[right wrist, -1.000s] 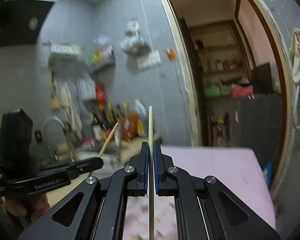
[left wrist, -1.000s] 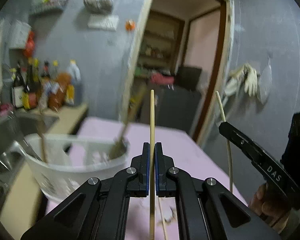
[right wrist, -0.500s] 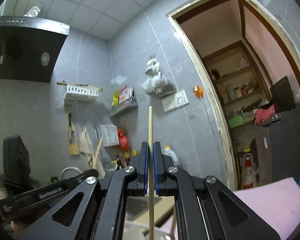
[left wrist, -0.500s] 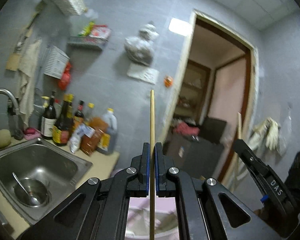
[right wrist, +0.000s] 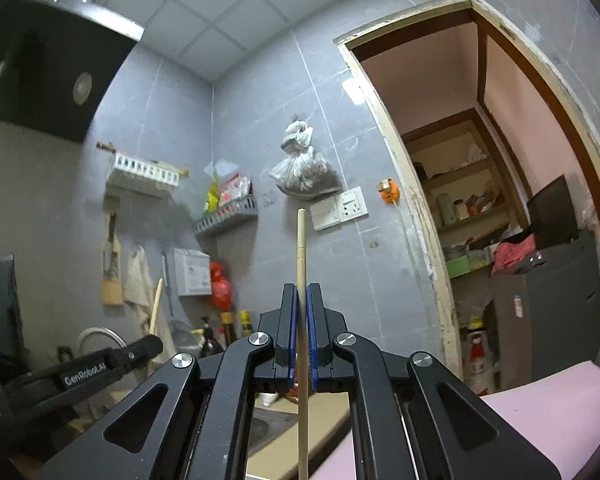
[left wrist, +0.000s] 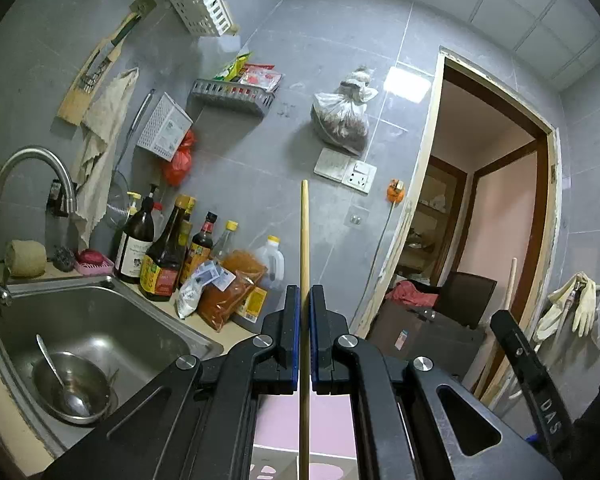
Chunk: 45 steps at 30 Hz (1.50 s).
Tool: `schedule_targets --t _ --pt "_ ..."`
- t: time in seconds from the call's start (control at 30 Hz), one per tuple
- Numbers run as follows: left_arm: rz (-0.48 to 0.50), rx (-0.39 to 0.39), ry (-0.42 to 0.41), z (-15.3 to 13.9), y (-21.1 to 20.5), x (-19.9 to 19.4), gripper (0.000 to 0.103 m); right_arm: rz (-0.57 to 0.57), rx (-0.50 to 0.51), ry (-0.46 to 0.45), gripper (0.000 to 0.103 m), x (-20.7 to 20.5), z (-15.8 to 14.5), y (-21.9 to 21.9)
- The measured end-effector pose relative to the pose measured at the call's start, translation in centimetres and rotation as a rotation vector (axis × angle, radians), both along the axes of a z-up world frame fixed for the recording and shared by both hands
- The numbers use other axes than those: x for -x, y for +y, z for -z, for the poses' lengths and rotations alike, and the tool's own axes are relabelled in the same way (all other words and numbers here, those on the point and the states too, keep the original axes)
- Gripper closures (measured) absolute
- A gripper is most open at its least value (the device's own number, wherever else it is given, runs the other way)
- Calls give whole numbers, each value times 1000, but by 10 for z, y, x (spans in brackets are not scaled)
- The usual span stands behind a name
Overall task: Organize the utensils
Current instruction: 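Lift and carry the chopsticks with the left tool while the right tool carries its chopstick to the basket, then open the left tool over the basket while the right tool releases its chopstick into it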
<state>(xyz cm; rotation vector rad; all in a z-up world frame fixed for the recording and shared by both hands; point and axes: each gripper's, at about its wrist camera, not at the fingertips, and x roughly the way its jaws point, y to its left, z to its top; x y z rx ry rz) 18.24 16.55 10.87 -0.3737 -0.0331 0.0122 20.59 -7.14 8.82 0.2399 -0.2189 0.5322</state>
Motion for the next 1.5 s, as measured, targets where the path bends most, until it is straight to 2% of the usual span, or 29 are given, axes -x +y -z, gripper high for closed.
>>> schedule_targets --t 0.27,0.5,0.83,1.17,1.2,1.33,1.5 --pt "33 -45 11 17 -5 -12 101 29 62 7 100 -8 19 13" --pt "76 -68 49 31 -8 -17 101 -6 78 55 100 -13 31 13" --pt "97 -81 98 42 -11 -14 101 -77 81 124 100 -20 39 6" --pt "179 -92 185 44 -13 -8 99 -98 163 143 98 -12 38 5" --pt "190 -95 198 45 -13 -8 96 -98 168 143 98 -11 37 5" --pt "205 -107 217 47 -18 -4 72 -104 183 139 96 -5 32 4" --pt "195 -103 208 42 -21 2 71 -106 193 128 87 1 26 2"
